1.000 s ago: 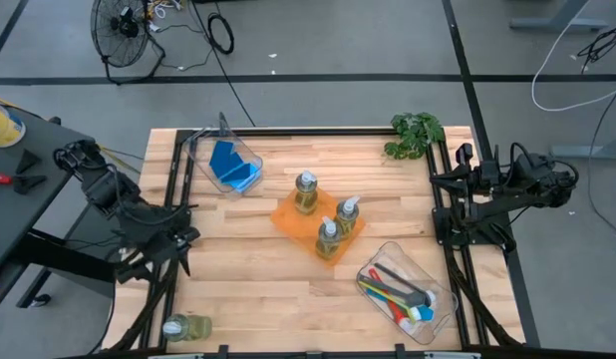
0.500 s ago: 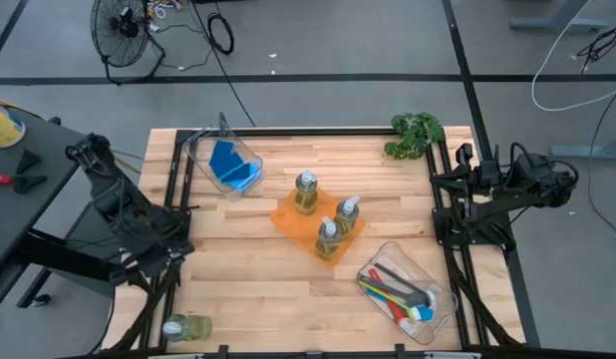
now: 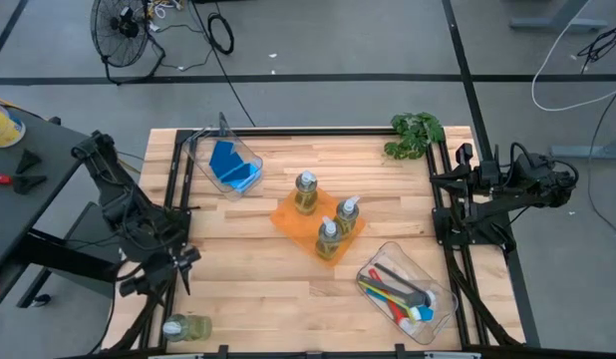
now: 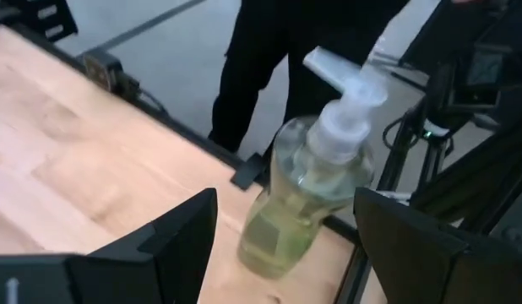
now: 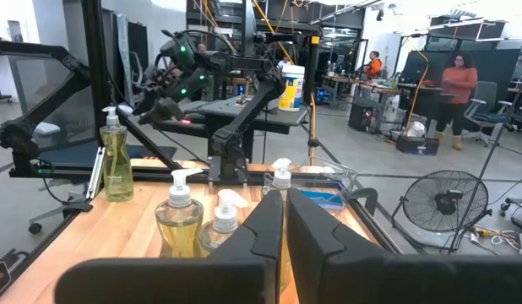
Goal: Pick & Place Kitchen Sink Supplies
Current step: Put the yellow dish soap into the orange bin
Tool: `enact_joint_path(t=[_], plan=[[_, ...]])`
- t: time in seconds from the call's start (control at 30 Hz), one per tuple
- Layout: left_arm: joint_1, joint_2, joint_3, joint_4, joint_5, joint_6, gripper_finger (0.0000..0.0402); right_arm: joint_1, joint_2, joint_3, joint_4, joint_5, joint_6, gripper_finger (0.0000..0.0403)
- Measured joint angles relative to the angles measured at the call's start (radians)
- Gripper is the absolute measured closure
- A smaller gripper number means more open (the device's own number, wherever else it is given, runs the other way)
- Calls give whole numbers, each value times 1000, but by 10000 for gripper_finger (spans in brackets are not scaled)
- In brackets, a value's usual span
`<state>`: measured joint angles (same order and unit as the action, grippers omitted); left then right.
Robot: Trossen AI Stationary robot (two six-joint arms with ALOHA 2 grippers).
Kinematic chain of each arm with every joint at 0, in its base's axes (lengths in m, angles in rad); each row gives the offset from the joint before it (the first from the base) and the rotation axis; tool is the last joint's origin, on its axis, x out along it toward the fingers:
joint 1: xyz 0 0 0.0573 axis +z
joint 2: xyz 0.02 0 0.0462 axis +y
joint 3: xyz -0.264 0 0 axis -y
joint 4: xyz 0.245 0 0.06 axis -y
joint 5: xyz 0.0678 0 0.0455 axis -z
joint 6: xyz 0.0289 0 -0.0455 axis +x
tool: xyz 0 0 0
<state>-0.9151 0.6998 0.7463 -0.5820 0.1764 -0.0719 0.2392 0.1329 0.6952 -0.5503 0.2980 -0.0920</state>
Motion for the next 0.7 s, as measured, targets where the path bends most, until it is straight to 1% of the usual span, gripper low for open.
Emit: enact_joint_path(t=[0.23, 0.4, 0.63, 0.7], plan=[[-60, 4, -1, 84, 0, 2, 118, 0, 0, 0, 0, 0, 0, 382], [-101, 26, -1, 100, 0, 6, 118, 0, 0, 0, 0, 0, 0, 382], [-111, 67, -1, 100, 0, 3, 118, 0, 0, 0, 0, 0, 0, 382], [-111, 66, -1, 100, 2, -25, 118, 0, 0, 0, 0, 0, 0, 382]])
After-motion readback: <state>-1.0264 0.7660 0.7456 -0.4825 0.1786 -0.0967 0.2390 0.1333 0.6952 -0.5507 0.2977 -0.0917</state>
